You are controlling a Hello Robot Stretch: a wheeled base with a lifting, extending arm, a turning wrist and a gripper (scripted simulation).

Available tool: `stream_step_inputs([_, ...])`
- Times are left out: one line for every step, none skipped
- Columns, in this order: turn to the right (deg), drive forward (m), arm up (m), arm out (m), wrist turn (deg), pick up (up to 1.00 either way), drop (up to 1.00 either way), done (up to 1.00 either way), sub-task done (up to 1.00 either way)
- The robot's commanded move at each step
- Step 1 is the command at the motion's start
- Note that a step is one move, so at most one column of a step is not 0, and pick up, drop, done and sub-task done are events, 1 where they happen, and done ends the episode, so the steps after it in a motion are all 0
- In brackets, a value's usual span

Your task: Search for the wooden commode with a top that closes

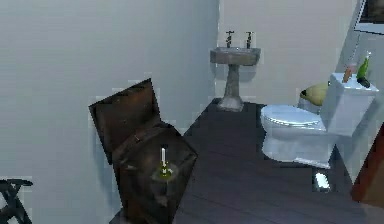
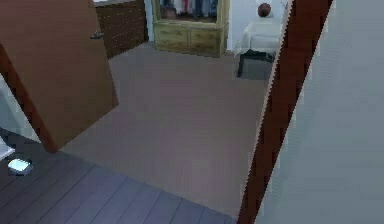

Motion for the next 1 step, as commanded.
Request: stream_step_inputs([0.0, 0.25, 0.0, 0.0, 0.0, 0.0, 0.0, 0.0, 0.0])
